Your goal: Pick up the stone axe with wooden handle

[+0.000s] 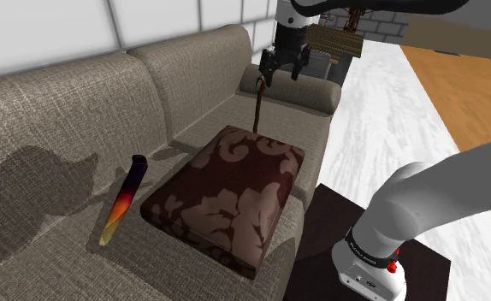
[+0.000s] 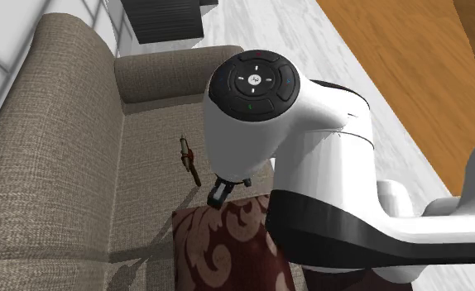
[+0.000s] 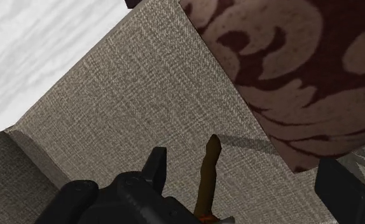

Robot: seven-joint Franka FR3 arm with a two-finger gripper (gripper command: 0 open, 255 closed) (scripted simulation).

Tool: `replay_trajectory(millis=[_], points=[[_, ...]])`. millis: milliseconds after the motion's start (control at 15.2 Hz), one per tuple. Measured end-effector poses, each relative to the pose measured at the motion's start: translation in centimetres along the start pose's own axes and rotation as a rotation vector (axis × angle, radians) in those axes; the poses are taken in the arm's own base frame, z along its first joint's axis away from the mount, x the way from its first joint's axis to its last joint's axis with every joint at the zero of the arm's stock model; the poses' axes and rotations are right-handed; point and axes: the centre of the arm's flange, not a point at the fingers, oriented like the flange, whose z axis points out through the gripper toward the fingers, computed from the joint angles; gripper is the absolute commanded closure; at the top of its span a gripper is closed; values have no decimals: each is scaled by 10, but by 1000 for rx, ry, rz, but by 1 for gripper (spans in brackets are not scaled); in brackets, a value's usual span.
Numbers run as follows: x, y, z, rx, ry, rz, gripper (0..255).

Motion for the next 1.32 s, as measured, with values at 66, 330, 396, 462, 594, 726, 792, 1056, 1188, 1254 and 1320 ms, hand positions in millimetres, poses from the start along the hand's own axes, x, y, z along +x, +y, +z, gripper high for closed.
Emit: replay_trajectory(millis=[66, 330, 396, 462, 594, 726, 792, 1056, 1188, 1254, 1320], points=[[14, 2, 1, 1, -8, 49, 0], [70, 5, 9, 3, -38, 244, 0], [85, 9, 11, 4, -45, 293, 0], [98, 12, 13, 4, -53, 342, 0], [124, 21, 20, 6, -68, 440, 0], [148, 34, 26, 6, -83, 538, 0], [163, 41, 31, 7, -89, 587, 0], [179, 48, 47, 7, -101, 659, 0], [179, 48, 57, 7, -102, 663, 0], [177, 47, 63, 7, -102, 664, 0], [176, 47, 68, 7, -102, 664, 0]])
